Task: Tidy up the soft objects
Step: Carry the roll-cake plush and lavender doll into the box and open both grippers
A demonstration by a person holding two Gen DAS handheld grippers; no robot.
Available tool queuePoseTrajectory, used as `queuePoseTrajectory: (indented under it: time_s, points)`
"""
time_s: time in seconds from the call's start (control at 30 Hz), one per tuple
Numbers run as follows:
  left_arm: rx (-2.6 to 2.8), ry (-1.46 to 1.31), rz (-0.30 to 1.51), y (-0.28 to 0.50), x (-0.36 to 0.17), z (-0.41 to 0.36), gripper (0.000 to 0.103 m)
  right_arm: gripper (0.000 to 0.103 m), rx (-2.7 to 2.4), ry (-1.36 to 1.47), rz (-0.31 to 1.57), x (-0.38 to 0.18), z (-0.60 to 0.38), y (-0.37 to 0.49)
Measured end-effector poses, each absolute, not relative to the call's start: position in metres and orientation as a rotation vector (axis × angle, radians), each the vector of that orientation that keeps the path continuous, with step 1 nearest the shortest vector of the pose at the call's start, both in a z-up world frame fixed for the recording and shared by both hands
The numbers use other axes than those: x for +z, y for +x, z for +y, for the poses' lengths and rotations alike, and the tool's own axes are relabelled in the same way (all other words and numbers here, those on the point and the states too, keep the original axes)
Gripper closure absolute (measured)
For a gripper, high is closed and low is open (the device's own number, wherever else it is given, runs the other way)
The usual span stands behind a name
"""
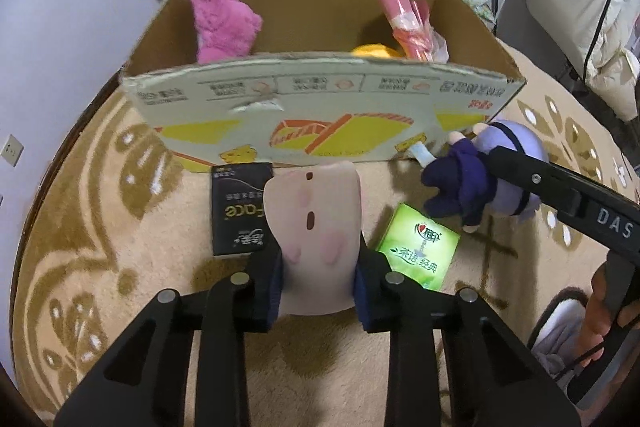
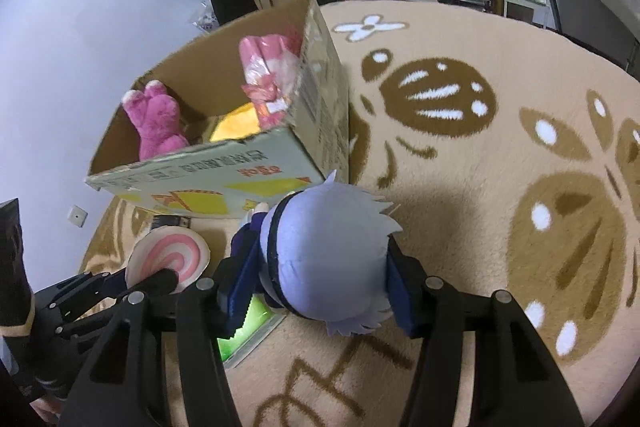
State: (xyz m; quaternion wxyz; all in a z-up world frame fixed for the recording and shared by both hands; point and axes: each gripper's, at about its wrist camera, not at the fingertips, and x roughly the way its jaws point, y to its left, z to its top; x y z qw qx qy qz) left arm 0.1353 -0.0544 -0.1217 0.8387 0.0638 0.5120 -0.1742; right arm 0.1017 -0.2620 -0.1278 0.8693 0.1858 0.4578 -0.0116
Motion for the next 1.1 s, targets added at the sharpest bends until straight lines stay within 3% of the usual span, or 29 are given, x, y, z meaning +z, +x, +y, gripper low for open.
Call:
queuePoseTrajectory:
  time_s: [0.8,1.1]
  points:
    - [-0.206,0.127,0.779,0.111,-0.030,-0.012,0.075,0.043,0.067,0.339,0.708,-0.033,-0.238,0.068]
    - [-0.207,0.136,0.695,0.140,-0.020,-0.014,0.075,0.042,0.087,0.329,0.680,-0.030,-0.237,0.090]
